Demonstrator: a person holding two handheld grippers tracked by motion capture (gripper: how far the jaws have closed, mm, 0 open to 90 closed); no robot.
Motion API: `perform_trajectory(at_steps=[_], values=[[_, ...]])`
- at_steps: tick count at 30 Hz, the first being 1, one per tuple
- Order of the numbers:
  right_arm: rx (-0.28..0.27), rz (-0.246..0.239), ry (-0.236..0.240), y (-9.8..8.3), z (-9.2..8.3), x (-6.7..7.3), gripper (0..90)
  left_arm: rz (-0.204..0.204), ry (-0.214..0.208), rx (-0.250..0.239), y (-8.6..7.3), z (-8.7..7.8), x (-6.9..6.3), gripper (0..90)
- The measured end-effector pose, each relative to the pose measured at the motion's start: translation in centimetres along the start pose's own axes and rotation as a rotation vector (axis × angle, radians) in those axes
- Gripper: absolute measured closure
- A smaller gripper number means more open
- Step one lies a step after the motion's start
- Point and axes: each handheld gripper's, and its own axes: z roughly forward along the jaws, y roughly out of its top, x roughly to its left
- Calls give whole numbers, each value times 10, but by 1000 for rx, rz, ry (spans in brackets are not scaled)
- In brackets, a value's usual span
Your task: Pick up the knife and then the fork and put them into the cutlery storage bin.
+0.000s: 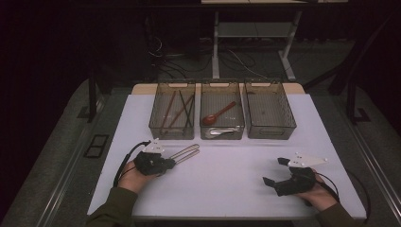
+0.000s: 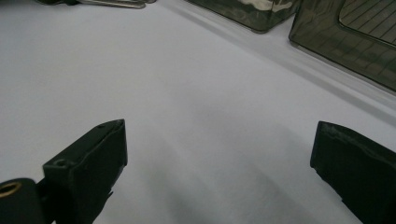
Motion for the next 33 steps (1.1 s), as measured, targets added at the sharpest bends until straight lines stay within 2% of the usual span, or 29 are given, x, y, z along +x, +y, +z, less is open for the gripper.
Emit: perform_trajectory(at_steps=[6,10,18,21,27,33], values=[[19,8,16,1,0,-3,38,-2,-12,-27,4,-3,-2,844],[37,21,25,5,-2,-5,38,13,-24,-46,7,-5,-5,845],[61,3,37,12,-7,-7,38,45,-71,-69,18,-6,-13,845],[84,-5,46,16,-7,-7,38,73,-97,-79,24,-4,-18,845],[91,-49,60,24,-5,-5,39,139,-169,-84,41,4,-32,845],[120,-72,121,34,1,-3,38,200,-241,-76,59,16,-47,845]])
